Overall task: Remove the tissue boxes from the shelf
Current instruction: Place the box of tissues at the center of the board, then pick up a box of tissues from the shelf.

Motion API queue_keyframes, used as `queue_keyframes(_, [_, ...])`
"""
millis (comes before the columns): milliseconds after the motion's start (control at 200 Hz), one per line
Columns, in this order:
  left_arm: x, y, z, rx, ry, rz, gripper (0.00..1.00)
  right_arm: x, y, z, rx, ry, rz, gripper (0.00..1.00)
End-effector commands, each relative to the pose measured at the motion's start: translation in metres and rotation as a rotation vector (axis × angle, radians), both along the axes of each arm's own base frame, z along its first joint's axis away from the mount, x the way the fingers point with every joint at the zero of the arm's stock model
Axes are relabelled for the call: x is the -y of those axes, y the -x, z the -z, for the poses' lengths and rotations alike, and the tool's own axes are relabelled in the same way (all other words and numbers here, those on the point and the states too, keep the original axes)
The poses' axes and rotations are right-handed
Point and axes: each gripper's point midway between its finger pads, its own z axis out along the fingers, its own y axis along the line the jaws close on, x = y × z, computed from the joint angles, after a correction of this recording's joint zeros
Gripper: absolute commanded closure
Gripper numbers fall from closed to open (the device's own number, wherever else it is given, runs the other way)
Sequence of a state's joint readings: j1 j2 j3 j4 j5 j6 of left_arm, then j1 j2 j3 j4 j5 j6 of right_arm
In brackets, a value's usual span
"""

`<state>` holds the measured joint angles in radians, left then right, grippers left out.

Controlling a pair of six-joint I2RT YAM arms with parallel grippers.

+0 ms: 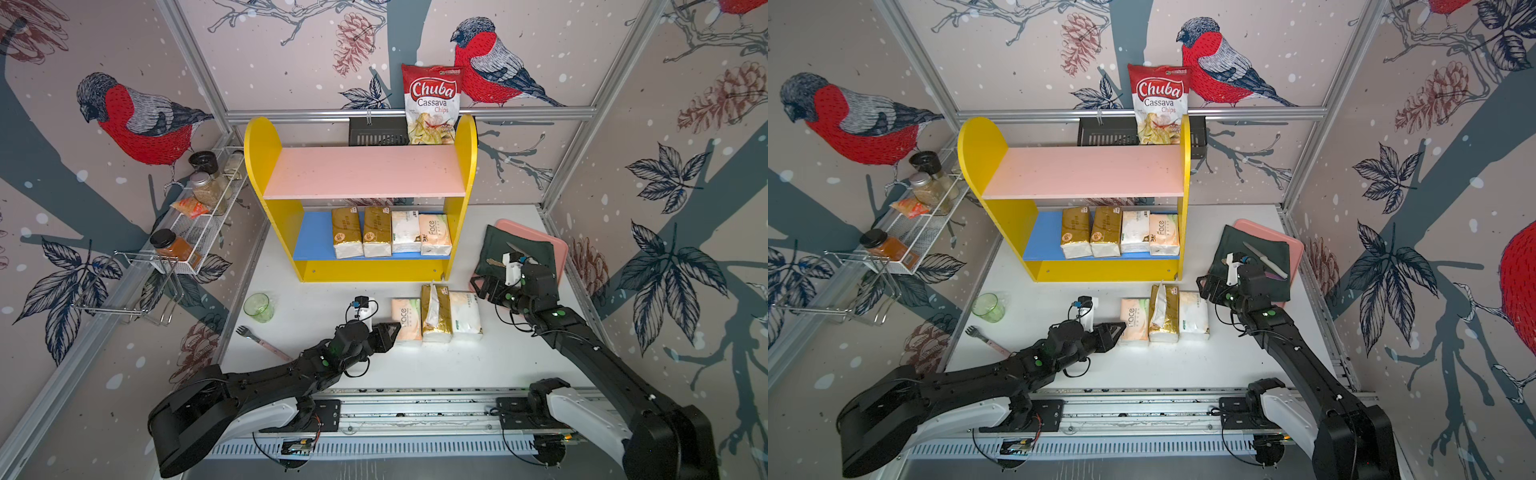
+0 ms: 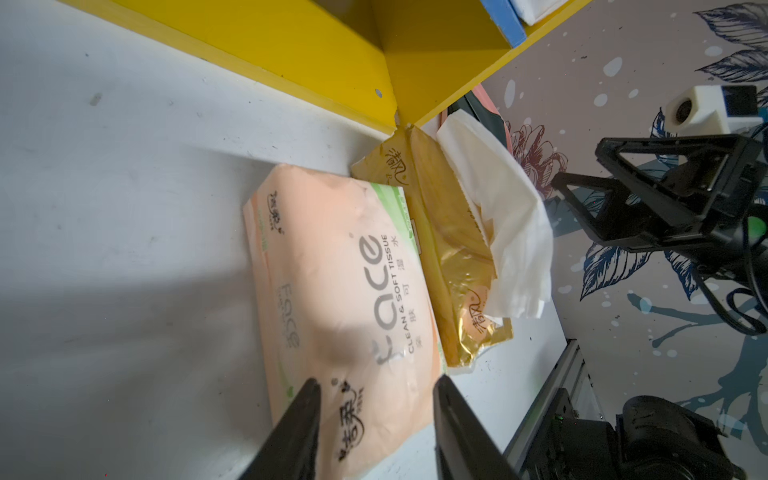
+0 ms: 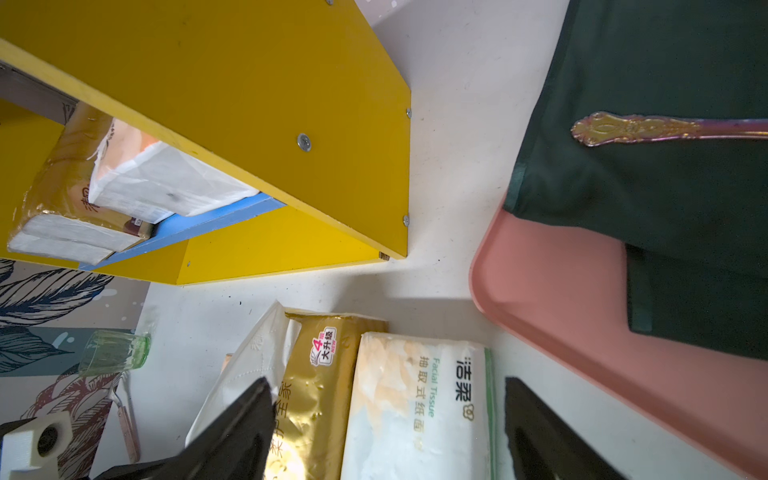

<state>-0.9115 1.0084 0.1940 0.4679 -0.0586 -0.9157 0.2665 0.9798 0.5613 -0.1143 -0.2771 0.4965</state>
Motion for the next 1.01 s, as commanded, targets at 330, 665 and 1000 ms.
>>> queue_keyframes(330, [-0.079, -0.029, -0.08, 0.113, -0.103, -0.244, 0.3, 0.0, 0.001, -0.005, 0.012, -0.003, -0.006, 0.12])
queue_keyframes(665, [-0.135, -0.097, -0.134, 0.16, -0.146, -0.371, 0.29, -0.001, 0.0, -0.013, 0.022, -0.006, -0.009, 0.12])
queue_keyframes(1000, [-0.137, -0.158, -0.167, 0.208, -0.159, -0.356, 0.32, 0.001, -0.001, -0.013, 0.028, -0.002, -0.001, 0.12])
